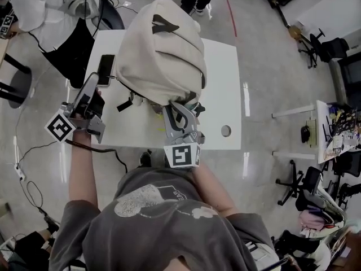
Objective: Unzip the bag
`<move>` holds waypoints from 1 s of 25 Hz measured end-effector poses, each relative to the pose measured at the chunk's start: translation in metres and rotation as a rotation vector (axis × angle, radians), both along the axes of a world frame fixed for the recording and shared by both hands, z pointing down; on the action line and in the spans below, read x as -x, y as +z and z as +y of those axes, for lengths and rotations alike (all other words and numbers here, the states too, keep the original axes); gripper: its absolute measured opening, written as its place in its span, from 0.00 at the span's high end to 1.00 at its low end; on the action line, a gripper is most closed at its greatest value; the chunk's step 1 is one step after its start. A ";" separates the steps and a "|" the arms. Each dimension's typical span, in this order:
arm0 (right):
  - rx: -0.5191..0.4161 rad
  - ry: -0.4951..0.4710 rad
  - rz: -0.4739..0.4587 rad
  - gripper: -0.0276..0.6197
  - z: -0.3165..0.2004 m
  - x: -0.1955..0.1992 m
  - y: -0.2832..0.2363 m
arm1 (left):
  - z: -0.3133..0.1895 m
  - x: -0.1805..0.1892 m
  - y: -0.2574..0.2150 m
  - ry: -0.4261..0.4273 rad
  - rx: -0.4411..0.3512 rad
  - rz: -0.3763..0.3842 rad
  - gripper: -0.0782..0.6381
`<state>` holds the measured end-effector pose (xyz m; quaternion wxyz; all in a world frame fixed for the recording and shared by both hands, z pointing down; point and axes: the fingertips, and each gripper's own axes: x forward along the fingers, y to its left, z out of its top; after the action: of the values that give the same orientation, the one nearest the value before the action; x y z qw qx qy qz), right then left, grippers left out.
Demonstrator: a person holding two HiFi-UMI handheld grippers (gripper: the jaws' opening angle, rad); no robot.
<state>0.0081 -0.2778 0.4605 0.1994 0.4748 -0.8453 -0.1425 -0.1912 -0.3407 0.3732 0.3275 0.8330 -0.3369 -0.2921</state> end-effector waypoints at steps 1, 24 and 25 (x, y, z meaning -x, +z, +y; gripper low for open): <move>-0.005 -0.005 0.008 0.88 0.001 0.001 -0.001 | -0.004 0.002 -0.006 -0.001 -0.023 -0.061 0.83; 0.002 0.096 -0.062 0.96 0.009 -0.017 -0.002 | 0.017 0.018 0.060 -0.093 0.062 -0.500 0.88; 0.000 0.099 -0.072 0.96 0.011 -0.017 -0.004 | 0.021 0.008 0.062 -0.077 0.055 -0.513 0.88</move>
<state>0.0249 -0.2667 0.4563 0.1755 0.5210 -0.8273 -0.1152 -0.1992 -0.3193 0.4356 0.2426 0.8572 -0.4482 -0.0743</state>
